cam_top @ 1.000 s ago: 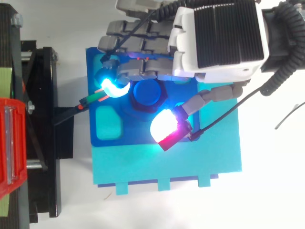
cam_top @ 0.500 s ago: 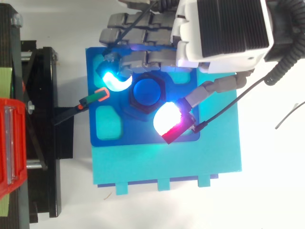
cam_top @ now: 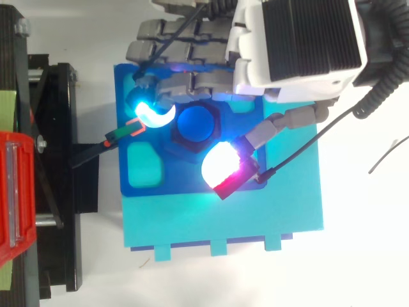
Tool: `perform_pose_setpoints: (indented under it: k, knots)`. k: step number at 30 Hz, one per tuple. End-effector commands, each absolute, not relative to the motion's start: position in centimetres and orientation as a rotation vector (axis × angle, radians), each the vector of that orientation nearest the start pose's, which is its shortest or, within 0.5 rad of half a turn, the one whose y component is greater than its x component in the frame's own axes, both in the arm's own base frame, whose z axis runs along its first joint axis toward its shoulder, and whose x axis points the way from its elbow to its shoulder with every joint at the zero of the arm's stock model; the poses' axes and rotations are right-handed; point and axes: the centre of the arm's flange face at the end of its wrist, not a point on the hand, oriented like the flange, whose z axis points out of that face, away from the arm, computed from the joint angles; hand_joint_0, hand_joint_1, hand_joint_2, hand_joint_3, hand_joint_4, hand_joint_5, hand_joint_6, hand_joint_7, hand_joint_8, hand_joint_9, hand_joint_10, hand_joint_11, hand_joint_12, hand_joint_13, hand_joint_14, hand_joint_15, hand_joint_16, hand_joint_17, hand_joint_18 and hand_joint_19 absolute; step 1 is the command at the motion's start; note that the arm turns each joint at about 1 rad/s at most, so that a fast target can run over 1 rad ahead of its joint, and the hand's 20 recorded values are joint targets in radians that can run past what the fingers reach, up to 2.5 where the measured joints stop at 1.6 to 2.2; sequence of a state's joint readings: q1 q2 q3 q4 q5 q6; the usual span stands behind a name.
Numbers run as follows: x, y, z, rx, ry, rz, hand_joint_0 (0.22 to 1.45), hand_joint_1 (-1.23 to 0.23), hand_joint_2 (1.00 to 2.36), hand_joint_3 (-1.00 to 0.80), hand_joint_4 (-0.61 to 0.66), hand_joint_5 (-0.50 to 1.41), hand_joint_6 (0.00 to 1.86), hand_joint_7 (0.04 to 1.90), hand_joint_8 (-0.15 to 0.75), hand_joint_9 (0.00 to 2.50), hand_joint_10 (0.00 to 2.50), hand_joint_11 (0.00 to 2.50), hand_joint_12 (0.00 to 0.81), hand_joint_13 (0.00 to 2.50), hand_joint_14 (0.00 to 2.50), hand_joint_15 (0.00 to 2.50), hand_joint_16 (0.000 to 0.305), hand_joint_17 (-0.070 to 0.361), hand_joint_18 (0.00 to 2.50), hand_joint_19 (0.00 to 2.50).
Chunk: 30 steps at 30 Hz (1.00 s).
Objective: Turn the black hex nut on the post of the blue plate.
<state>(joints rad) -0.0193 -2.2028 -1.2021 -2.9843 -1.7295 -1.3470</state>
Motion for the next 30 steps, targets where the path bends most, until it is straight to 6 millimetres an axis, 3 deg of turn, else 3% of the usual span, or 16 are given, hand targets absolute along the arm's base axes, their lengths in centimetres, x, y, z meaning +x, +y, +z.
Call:
perform_pose_setpoints:
  k: [1,6,14,30]
  knots:
    - [71.7,-12.7,29.5,0.08,1.674,0.289,0.44,-0.43,1.0,-0.5,0.19,-0.2,0.5,0.8,0.25,0.24,0.0,0.0,0.369,0.2,0.0,0.0,0.053,0.119,0.0,0.0]
    - [71.7,-12.2,29.4,0.073,1.679,0.289,0.38,-0.68,1.0,-0.5,0.19,-0.23,0.5,0.82,0.253,0.19,0.0,0.0,0.397,0.13,0.0,0.0,0.061,0.137,0.0,0.0]
    - [71.8,-11.6,29.4,0.08,1.68,0.279,0.41,-0.82,1.0,-0.5,0.14,-0.25,0.5,0.82,0.217,0.12,0.0,0.0,0.369,0.07,0.0,0.0,0.056,0.127,0.0,0.0]
    - [72.0,-11.0,29.4,0.082,1.675,0.274,0.49,-0.8,1.0,-0.5,0.13,-0.25,0.5,0.84,0.192,0.12,0.0,0.0,0.341,0.08,0.0,0.0,0.05,0.112,0.0,0.01]
